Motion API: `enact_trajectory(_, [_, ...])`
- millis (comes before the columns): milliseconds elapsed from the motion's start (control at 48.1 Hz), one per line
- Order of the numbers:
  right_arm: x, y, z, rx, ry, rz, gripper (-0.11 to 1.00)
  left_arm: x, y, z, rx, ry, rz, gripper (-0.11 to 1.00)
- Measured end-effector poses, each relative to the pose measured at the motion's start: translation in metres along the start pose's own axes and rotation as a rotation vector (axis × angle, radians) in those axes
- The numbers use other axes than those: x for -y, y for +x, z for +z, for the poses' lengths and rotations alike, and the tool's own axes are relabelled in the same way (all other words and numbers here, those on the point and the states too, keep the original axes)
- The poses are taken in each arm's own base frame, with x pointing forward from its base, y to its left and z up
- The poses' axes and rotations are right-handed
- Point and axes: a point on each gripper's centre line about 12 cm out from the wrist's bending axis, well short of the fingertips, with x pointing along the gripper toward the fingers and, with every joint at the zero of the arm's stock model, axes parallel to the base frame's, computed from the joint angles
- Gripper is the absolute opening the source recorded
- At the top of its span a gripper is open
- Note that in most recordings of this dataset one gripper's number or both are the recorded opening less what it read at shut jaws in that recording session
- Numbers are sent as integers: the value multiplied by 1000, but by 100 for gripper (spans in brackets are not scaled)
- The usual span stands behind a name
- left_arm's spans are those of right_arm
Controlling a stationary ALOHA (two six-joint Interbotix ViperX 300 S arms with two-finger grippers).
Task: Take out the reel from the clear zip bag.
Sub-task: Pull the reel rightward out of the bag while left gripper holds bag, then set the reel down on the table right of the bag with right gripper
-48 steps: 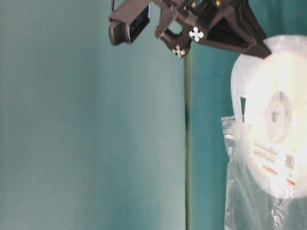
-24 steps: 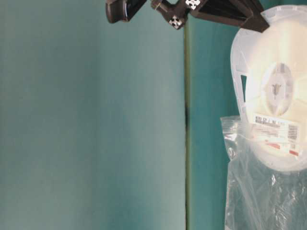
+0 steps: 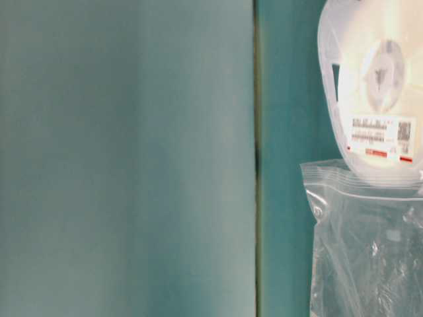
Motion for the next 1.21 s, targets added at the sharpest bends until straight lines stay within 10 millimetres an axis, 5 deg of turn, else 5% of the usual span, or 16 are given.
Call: enact_trajectory(1206, [25, -23, -6, -12, 31, -21, 5, 0, 0, 0, -9, 0, 16, 2])
